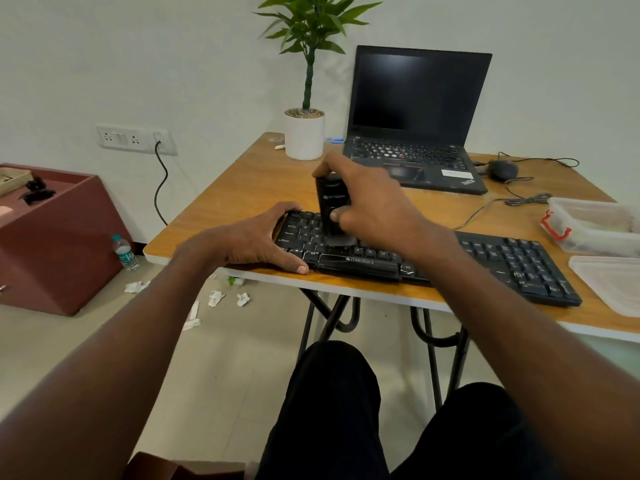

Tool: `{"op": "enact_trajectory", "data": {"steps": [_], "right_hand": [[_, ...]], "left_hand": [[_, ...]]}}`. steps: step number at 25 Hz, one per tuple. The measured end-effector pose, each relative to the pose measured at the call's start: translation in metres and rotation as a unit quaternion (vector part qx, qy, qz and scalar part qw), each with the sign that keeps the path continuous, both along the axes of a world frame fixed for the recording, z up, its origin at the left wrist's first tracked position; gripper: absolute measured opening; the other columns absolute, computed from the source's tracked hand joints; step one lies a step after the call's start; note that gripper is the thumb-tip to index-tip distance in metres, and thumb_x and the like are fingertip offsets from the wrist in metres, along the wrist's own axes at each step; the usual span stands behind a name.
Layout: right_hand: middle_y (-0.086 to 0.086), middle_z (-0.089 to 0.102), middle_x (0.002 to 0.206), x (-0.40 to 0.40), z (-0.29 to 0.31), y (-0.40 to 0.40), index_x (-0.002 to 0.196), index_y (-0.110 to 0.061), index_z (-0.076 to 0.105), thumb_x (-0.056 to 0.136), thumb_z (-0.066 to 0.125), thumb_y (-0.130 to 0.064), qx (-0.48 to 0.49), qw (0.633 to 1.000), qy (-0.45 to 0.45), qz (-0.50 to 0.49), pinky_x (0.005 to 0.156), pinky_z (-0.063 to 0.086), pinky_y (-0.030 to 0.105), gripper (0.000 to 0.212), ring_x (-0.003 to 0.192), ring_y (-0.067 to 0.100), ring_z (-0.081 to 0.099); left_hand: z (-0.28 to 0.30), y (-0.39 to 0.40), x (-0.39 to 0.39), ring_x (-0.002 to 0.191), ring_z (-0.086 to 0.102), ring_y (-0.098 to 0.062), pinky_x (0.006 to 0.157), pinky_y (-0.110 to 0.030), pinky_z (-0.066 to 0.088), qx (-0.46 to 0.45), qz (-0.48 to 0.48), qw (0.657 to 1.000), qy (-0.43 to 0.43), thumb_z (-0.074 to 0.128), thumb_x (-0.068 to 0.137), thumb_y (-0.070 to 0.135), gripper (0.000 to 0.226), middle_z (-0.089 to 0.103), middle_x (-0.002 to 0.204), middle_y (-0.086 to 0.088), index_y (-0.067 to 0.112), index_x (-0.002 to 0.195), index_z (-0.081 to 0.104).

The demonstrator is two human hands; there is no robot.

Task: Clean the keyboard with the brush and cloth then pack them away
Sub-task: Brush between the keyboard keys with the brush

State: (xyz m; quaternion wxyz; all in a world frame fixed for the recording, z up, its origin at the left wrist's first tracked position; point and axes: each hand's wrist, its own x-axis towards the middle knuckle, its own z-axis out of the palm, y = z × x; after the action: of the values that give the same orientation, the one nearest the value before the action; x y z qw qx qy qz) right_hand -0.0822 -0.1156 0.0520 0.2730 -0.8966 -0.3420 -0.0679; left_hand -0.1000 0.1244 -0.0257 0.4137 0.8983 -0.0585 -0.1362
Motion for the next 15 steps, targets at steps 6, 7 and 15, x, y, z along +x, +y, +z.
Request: {"op": "enact_trajectory", "data": {"steps": [6, 7, 15], "right_hand": [[-0.002, 0.059, 0.125, -0.008, 0.005, -0.037, 0.131, -0.037, 0.047, 0.086, 0.075, -0.001, -0.06, 0.997, 0.034, 0.018, 0.073, 0.057, 0.027, 0.064, 0.106, 0.018, 0.06], [-0.002, 0.058, 0.124, -0.006, 0.009, -0.043, 0.132, -0.037, 0.047, 0.086, 0.075, -0.001, -0.078, 0.997, 0.023, -0.002, 0.074, 0.058, 0.029, 0.066, 0.108, 0.02, 0.06], [0.005, 0.06, 0.13, -0.011, 0.002, -0.057, 0.134, -0.035, 0.044, 0.085, 0.074, -0.002, -0.083, 0.996, -0.011, -0.008, 0.084, 0.062, 0.044, 0.066, 0.113, 0.027, 0.062]], "left_hand": [[0.0, 0.002, 0.0, 0.125, 0.053, -0.012, 0.105, -0.034, 0.052, 0.001, -0.002, 1.0, -0.001, 0.099, 0.053, 0.056, 0.129, 0.045, 0.14, 0.011, 0.048, 0.156, 0.022], [0.001, 0.001, 0.0, 0.125, 0.052, -0.012, 0.103, -0.033, 0.052, 0.004, -0.003, 1.0, -0.003, 0.098, 0.05, 0.059, 0.131, 0.044, 0.14, 0.013, 0.048, 0.156, 0.022], [0.002, -0.001, 0.0, 0.122, 0.053, -0.013, 0.093, -0.026, 0.051, 0.003, -0.003, 1.0, 0.004, 0.097, 0.056, 0.049, 0.126, 0.043, 0.137, 0.013, 0.046, 0.157, 0.022]]}}
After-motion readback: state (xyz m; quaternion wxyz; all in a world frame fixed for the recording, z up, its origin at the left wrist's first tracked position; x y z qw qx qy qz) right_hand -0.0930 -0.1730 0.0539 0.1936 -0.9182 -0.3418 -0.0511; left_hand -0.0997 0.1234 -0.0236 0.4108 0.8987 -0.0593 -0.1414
